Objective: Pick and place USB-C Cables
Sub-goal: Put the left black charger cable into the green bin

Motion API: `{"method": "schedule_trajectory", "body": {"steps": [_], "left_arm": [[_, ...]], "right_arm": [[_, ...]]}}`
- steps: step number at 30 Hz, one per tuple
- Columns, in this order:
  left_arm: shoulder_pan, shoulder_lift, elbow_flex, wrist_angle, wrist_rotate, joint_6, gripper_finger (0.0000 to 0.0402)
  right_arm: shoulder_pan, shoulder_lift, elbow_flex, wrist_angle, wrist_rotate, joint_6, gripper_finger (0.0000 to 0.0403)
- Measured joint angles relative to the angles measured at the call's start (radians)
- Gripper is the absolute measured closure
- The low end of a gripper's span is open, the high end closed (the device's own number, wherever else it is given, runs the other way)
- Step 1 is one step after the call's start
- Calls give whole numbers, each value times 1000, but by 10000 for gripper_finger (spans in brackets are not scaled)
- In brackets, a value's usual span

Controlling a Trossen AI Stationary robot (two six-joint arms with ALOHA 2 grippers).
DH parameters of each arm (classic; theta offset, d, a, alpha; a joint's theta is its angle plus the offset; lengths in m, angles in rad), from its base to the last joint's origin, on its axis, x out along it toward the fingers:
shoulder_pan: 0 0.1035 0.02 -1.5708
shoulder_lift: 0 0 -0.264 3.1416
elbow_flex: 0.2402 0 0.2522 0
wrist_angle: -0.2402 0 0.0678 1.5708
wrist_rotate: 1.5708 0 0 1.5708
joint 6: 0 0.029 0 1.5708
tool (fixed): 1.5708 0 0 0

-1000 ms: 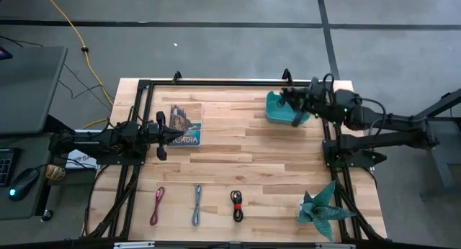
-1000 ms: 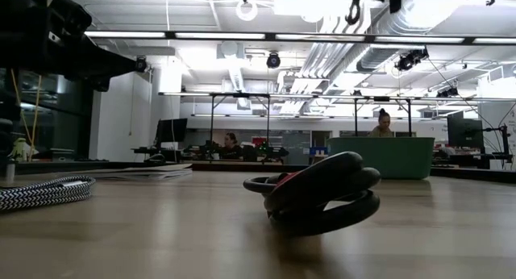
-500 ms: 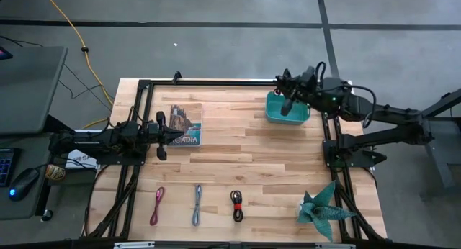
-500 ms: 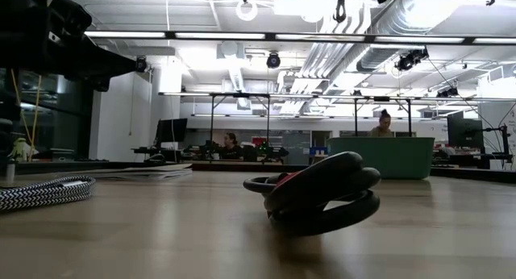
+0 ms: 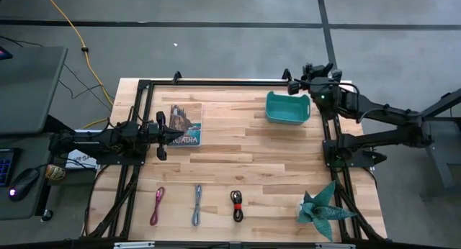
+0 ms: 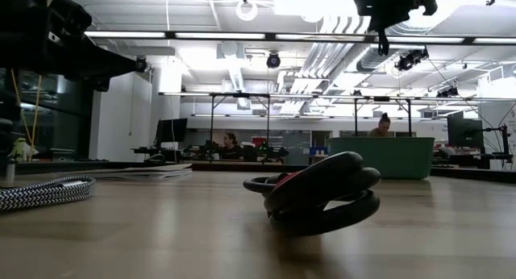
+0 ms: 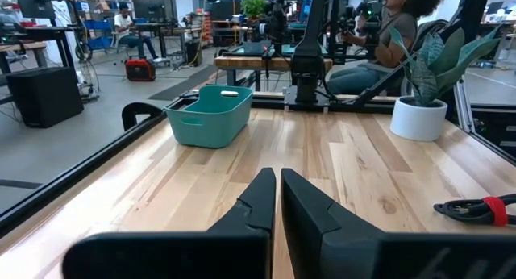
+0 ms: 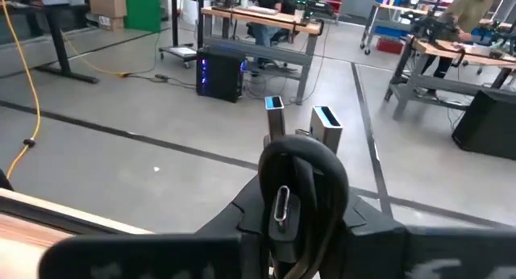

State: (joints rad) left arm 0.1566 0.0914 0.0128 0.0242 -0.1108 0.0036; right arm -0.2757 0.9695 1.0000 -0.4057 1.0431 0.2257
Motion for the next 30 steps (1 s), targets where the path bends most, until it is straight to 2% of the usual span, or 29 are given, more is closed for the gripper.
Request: {"method": "schedule_trajectory", "body": {"steps": [8, 14, 19, 30], "left_arm": [[0, 0, 0, 0, 0, 0, 396], [0, 0, 0, 0, 1, 0, 396], [0, 0, 0, 0, 1, 0, 396], [0, 0, 0, 0, 1, 0, 396]], "right_arm": [[-21, 0, 0, 1, -33, -8, 363], [-177, 32, 0, -96, -306, 93, 363], [-306, 131, -1, -221, -511, 159, 363], [-334, 350, -1, -317, -755, 135, 363]]}}
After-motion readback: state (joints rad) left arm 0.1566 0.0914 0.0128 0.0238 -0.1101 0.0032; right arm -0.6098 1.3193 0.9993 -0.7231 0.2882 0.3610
